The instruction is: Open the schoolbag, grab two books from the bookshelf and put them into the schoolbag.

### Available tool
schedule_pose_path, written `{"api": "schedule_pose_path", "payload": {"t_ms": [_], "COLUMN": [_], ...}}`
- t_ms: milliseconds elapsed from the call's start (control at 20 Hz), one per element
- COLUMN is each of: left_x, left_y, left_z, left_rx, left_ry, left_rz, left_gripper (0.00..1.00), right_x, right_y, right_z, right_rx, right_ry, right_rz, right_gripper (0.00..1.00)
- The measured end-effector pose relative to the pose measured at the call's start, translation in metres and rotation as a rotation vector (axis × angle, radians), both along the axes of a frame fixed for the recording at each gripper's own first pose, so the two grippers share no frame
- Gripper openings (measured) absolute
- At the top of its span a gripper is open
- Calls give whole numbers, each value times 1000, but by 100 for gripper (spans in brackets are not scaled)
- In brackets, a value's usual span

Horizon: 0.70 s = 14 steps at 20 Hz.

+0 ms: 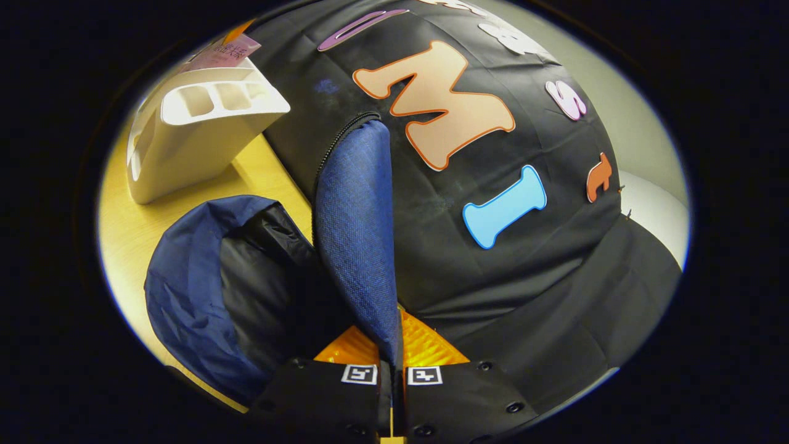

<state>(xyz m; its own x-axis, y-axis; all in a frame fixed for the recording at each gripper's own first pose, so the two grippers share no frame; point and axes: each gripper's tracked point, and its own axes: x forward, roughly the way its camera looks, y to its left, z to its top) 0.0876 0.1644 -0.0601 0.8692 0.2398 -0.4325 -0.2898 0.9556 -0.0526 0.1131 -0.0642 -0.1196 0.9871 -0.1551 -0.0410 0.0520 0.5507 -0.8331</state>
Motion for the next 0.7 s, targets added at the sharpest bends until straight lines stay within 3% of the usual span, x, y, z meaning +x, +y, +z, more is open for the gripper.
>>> {"api": "schedule_pose_path", "payload": {"t_ms": [300, 350, 400, 700], "left_x": [16, 17, 19, 29], "left_y": [-1, -1, -3, -13], "left_z": [-2, -4, -4, -17], "left_rx": [-18, -13, -5, 31], "left_ry": [155, 196, 231, 425], "left_rz": [-63, -74, -86, -187], "left_gripper": [87, 90, 85, 86], "right_x": [-3, -2, -2, -3], "right_y": [5, 5, 5, 5], "right_z": [-5, -6, -6, -7], "right_rx": [-3, -1, 0, -9], "right_ry": [12, 12, 12, 14], "right_rz": [-5, -8, -11, -14], "right_gripper": [4, 7, 4, 4]}}
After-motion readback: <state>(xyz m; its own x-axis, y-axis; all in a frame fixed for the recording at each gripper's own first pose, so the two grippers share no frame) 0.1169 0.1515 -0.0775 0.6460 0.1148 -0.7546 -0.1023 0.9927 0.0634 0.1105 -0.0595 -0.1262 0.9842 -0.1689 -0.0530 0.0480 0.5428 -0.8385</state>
